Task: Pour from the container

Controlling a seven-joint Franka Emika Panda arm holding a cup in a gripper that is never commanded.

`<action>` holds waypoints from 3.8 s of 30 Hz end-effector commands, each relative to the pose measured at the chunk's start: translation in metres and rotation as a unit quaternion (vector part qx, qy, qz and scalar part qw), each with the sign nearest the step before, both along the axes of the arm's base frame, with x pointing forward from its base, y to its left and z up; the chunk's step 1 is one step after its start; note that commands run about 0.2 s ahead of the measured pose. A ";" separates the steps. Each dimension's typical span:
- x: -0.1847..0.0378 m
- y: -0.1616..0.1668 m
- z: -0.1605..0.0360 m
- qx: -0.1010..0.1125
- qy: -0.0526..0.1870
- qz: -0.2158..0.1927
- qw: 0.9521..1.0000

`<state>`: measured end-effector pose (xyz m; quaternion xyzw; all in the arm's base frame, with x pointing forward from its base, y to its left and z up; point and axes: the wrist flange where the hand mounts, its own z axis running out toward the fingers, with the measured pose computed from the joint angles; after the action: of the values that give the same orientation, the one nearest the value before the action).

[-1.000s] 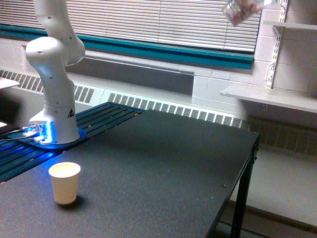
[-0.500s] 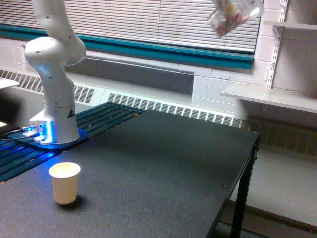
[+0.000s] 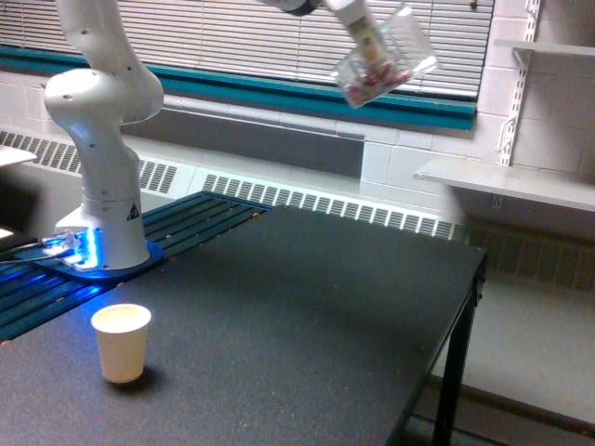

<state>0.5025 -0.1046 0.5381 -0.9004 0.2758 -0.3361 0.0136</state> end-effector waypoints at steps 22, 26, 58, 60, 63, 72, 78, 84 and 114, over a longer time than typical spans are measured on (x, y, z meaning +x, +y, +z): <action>-0.152 -0.096 -0.072 -0.064 0.067 -0.032 0.995; -0.169 -0.100 -0.081 -0.069 0.075 -0.036 0.994; -0.257 -0.117 -0.131 -0.110 0.150 -0.057 0.981; -0.259 -0.118 -0.134 -0.111 0.154 -0.058 0.980; -0.263 -0.119 -0.139 -0.110 0.161 -0.061 0.979; -0.268 -0.126 -0.149 -0.118 0.181 -0.060 0.975; -0.265 -0.133 -0.153 -0.125 0.191 -0.059 0.972; -0.261 -0.143 -0.158 -0.136 0.194 -0.058 0.970; -0.297 -0.187 -0.184 -0.174 0.228 -0.075 0.955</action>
<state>0.2085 -0.2906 0.3561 -0.9215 0.2665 -0.1615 -0.2316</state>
